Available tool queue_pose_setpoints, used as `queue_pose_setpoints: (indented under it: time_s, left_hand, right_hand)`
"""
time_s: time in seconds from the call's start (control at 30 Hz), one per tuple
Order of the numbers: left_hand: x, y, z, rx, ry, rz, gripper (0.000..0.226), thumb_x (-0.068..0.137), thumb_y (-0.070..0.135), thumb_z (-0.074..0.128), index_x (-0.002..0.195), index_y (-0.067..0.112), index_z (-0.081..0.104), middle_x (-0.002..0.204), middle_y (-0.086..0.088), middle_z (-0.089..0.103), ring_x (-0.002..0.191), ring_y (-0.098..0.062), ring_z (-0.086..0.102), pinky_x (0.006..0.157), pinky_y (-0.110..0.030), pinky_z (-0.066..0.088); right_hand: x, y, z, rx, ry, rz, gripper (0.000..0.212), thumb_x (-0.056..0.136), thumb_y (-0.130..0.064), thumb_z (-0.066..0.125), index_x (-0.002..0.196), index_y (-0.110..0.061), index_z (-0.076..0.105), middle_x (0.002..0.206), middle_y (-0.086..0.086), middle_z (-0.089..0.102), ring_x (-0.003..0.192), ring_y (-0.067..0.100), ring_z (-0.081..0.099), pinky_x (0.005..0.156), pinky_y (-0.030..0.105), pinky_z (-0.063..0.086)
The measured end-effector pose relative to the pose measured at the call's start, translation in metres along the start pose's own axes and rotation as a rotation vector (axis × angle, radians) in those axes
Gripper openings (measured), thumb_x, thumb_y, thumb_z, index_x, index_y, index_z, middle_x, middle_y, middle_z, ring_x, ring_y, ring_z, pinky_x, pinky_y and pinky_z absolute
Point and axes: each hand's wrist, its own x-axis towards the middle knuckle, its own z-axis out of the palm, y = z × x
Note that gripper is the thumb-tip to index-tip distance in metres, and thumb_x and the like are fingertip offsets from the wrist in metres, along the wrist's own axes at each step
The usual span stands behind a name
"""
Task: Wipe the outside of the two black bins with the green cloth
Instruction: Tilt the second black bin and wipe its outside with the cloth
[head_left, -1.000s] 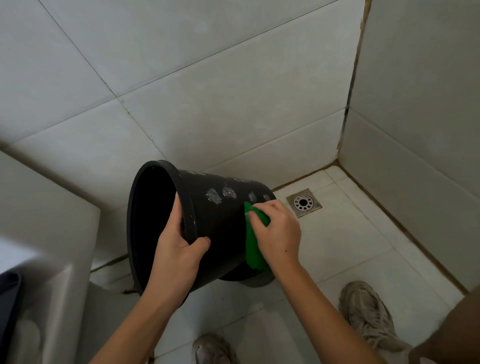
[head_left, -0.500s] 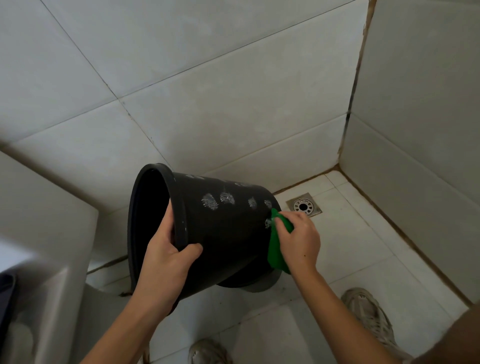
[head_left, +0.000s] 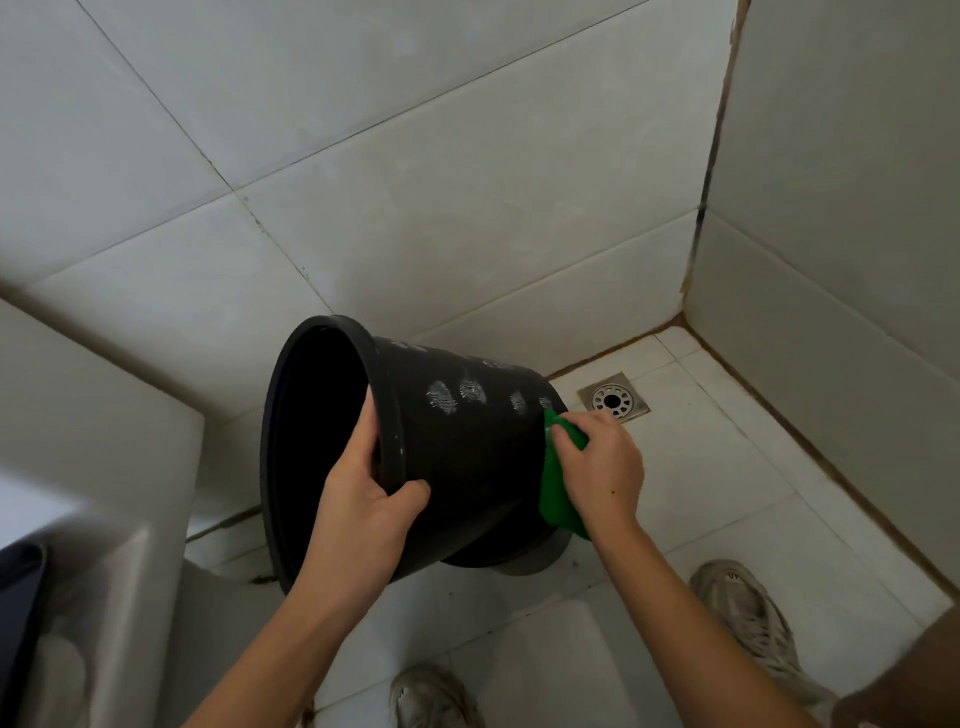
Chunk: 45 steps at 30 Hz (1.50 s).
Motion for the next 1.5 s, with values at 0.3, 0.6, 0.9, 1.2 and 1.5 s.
queue_pose_setpoints:
  time_s: [0.3, 0.6, 0.9, 1.2, 1.5]
  left_hand:
    - [0.001, 0.000, -0.003, -0.004, 0.032, 0.017, 0.090, 0.084, -0.020, 0.052, 0.148, 0.040, 0.034, 0.112, 0.017, 0.069, 0.104, -0.005, 0.066, 0.087, -0.023, 0.056]
    - [0.000, -0.004, -0.008, -0.035, 0.025, 0.039, 0.081, 0.089, -0.008, 0.058, 0.149, 0.040, 0.030, 0.121, 0.020, 0.064, 0.113, -0.004, 0.062, 0.090, -0.021, 0.054]
    - [-0.012, -0.011, -0.009, 0.074, 0.003, 0.016, 0.046, 0.091, -0.005, 0.057, 0.111, 0.036, 0.058, 0.101, 0.025, 0.070, 0.097, 0.002, 0.066, 0.075, -0.011, 0.053]
    - [-0.013, -0.030, -0.014, 0.303, 0.009, 0.061, 0.049, 0.092, 0.001, 0.060, 0.129, 0.031, 0.047, 0.102, 0.035, 0.064, 0.092, 0.012, 0.062, 0.079, -0.005, 0.049]
    - [0.000, 0.000, -0.007, 0.077, 0.058, -0.029, 0.039, 0.093, 0.017, 0.057, 0.127, 0.035, 0.046, 0.102, 0.017, 0.068, 0.092, 0.008, 0.065, 0.066, -0.007, 0.051]
  right_hand:
    - [-0.011, -0.002, -0.006, 0.089, -0.035, -0.095, 0.022, 0.089, -0.022, 0.067, 0.108, -0.013, 0.072, 0.098, -0.004, 0.064, 0.083, 0.007, 0.052, 0.066, 0.009, 0.033]
    - [-0.019, 0.001, -0.009, 0.156, -0.064, -0.053, 0.021, 0.088, -0.021, 0.068, 0.108, -0.014, 0.072, 0.093, -0.012, 0.057, 0.084, 0.005, 0.053, 0.067, 0.007, 0.035]
    - [-0.022, 0.014, -0.014, 0.230, -0.002, 0.047, 0.022, 0.087, -0.019, 0.069, 0.108, -0.013, 0.071, 0.096, -0.009, 0.059, 0.084, 0.004, 0.054, 0.067, 0.007, 0.035]
    - [-0.025, 0.014, -0.010, 0.294, 0.059, 0.041, 0.020, 0.085, -0.015, 0.072, 0.105, -0.012, 0.073, 0.095, -0.004, 0.063, 0.084, 0.006, 0.056, 0.069, 0.008, 0.037]
    - [-0.041, 0.002, -0.003, 0.428, 0.091, -0.082, 0.016, 0.088, -0.012, 0.066, 0.104, -0.009, 0.070, 0.095, -0.007, 0.062, 0.090, -0.007, 0.058, 0.077, 0.002, 0.043]
